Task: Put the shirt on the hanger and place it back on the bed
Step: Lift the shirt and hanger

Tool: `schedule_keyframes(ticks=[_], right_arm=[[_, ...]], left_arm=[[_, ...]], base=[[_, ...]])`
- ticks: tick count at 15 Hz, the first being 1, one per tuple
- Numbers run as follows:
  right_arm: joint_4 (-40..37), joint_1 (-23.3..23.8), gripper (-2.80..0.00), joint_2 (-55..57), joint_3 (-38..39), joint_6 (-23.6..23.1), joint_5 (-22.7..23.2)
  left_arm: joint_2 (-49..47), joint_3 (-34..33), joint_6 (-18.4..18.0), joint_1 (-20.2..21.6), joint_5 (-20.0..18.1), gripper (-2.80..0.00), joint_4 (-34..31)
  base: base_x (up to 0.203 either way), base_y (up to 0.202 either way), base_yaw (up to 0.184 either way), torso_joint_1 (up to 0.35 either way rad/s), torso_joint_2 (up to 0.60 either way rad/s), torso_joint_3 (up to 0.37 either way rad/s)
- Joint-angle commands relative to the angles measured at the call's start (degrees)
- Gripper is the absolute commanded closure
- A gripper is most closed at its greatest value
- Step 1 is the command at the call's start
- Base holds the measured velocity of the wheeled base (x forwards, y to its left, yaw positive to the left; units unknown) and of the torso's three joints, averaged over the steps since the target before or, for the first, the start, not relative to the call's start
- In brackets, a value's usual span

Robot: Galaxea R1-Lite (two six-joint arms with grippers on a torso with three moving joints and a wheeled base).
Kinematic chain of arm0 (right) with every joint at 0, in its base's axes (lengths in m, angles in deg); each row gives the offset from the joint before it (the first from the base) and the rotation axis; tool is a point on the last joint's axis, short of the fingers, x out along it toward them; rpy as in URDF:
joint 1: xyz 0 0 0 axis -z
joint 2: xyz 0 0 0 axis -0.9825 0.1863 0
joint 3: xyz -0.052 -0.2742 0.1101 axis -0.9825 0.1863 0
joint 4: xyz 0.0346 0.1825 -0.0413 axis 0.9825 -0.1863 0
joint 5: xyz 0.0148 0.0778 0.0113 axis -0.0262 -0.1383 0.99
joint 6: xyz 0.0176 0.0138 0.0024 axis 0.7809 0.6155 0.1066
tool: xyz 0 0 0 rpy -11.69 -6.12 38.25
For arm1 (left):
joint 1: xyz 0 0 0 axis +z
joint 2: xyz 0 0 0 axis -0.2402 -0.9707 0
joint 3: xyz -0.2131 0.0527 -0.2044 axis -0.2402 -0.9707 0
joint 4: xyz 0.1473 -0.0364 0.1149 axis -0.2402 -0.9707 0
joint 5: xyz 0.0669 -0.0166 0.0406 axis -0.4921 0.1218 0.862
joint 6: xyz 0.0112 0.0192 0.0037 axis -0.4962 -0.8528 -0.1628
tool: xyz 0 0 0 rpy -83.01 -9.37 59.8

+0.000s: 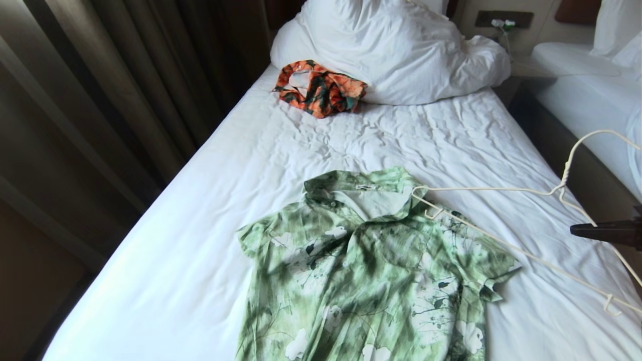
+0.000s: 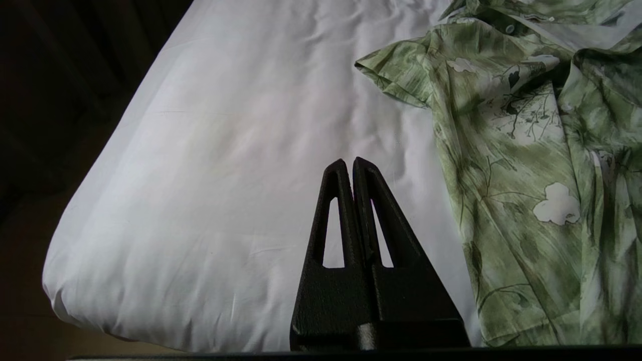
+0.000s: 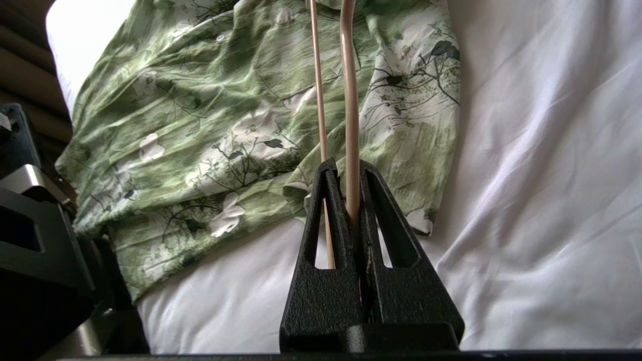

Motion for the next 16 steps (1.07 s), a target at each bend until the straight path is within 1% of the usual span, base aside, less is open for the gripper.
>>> schedule_keyframes(ticks=[1, 3, 5, 6, 9, 13, 16], right_arm=[[2.31, -0.79, 0.00, 2.37, -0.02, -1.09, 0.37], [7.07, -1.30, 0.00, 4.27, 0.24, -2.89, 0.34], [7.81, -1.82, 0.00, 4.89, 0.49, -2.96, 1.18], [7.89, -2.12, 0.00, 5.30, 0.46, -2.89, 3.14], [12.05, -4.20, 0.00, 6.30, 0.03, -2.55, 4.18], [22.35, -8.31, 0.00, 9.28, -0.13, 0.82, 6.43], [24.68, -8.94, 0.00, 10.25, -0.93, 2.31, 7.23]], left_arm=[[0.02, 0.00, 0.03, 0.00, 0.02, 0.00, -0.01], [0.02, 0.00, 0.03, 0.00, 0.02, 0.00, 0.01], [0.02, 0.00, 0.03, 0.00, 0.02, 0.00, -0.01], [0.02, 0.00, 0.03, 0.00, 0.02, 0.00, 0.04], [0.02, 0.00, 0.03, 0.00, 0.02, 0.00, -0.01], [0.02, 0.00, 0.03, 0.00, 0.02, 0.00, -0.01], [0.02, 0.00, 0.03, 0.00, 0.02, 0.00, -0.01]], base=[[0.000, 0.000, 0.000, 0.000, 0.00, 0.000], [0.000, 0.000, 0.000, 0.000, 0.00, 0.000], [0.000, 0.000, 0.000, 0.000, 0.00, 0.000], [0.000, 0.000, 0.000, 0.000, 0.00, 0.000], [0.000, 0.000, 0.000, 0.000, 0.00, 0.000], [0.000, 0.000, 0.000, 0.000, 0.00, 0.000], [0.000, 0.000, 0.000, 0.000, 0.00, 0.000]])
